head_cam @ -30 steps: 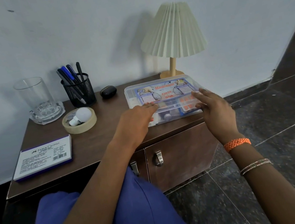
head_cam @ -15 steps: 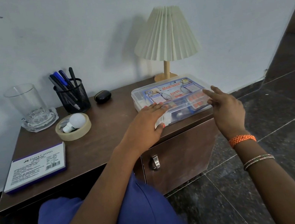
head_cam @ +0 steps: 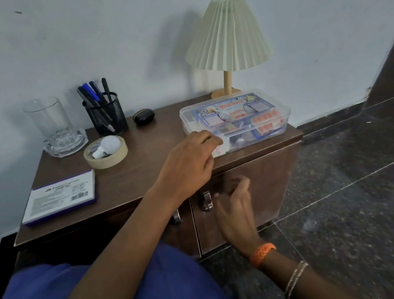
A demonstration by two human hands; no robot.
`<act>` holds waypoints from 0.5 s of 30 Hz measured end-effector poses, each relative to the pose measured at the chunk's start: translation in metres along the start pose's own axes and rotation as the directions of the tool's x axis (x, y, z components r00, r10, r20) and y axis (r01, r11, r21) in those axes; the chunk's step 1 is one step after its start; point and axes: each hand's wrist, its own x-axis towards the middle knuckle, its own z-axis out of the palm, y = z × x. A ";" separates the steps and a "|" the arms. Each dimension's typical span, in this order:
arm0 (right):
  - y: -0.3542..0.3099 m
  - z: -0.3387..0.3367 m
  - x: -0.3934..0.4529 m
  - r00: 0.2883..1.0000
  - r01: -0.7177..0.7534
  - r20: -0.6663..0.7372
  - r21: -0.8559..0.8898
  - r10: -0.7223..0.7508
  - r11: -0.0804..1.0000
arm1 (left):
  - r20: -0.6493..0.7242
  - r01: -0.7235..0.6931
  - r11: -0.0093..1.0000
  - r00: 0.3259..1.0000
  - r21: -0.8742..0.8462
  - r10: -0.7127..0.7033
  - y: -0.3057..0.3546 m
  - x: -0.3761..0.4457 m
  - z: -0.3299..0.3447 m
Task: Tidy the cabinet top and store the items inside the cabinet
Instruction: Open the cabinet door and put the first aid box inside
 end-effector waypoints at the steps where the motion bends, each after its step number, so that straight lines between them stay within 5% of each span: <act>1: -0.002 0.010 -0.005 0.998 -0.056 0.046 0.087 0.052 0.995 | 0.012 0.019 1.000 1.000 -0.016 -0.019 0.002 -0.005 0.001; 5: -0.011 0.032 -0.009 0.967 -0.247 0.106 0.171 0.231 0.954 | 0.152 0.220 0.975 0.965 -0.043 -0.211 0.009 -0.025 0.014; 9: -0.008 0.024 0.000 0.951 -0.309 0.094 0.214 0.295 0.927 | 0.061 0.409 0.905 0.913 -0.114 -0.404 0.011 -0.055 0.035; 15: -0.007 0.006 -0.005 0.925 -0.379 0.086 0.242 0.369 0.893 | 0.012 0.369 0.928 0.929 0.050 -0.370 0.018 -0.080 0.041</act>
